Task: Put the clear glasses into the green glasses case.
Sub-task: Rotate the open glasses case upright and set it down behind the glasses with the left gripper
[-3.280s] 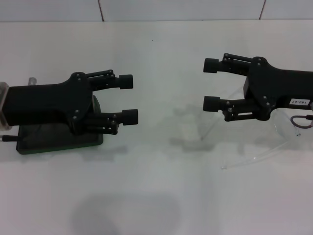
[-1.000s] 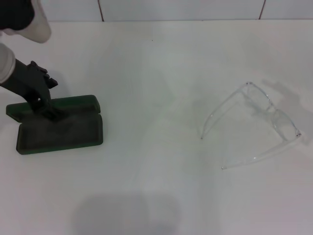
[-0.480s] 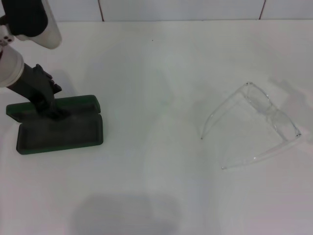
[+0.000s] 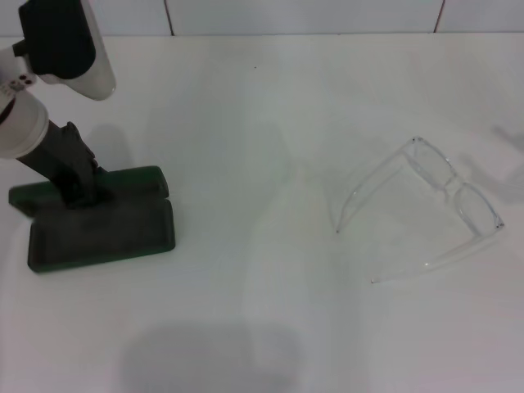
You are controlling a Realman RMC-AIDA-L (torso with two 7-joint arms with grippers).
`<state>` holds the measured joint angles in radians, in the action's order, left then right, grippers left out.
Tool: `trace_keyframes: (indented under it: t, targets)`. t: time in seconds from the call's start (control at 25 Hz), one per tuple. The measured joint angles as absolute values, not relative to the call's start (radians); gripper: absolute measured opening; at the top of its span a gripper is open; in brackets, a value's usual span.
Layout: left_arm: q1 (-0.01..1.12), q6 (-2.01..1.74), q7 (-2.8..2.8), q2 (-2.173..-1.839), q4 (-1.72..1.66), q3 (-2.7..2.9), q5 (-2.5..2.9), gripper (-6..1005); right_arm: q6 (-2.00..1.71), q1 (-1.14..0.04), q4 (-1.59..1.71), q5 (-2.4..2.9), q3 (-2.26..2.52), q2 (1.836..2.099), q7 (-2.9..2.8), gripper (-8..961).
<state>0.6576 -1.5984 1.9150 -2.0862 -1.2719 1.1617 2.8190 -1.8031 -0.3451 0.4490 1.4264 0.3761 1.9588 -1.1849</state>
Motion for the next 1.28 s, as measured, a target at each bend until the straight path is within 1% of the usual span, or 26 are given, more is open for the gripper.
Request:
trace_keyframes:
  t: [0.28, 0.4, 0.76, 1.08, 1.28]
  targets:
    - [0.645, -1.618, 2.021, -2.09, -1.35, 1.253, 2.787, 216, -1.881, -0.301, 0.44, 1.408, 0.228, 1.961, -1.184, 855]
    - [0.629, -1.623, 2.106, -2.09, -1.436, 1.373, 2.765, 191, -1.928, -0.284, 0.431, 1.406, 0.142, 1.963, -1.183, 854]
    - [0.627, -1.519, 2.321, -2.093, -1.592, 1.743, 2.778, 202, -2.011, -0.225, 0.388, 1.394, -0.007, 1.963, -1.182, 851]
    - [0.649, -1.404, 2.432, -2.094, -1.554, 1.872, 2.832, 212, -2.023, -0.202, 0.364, 1.397, -0.011, 1.965, -1.158, 848]
    - [0.699, -1.312, 2.485, -2.095, -1.466, 1.963, 2.833, 219, -2.026, -0.195, 0.361, 1.401, -0.01, 1.964, -1.138, 846]
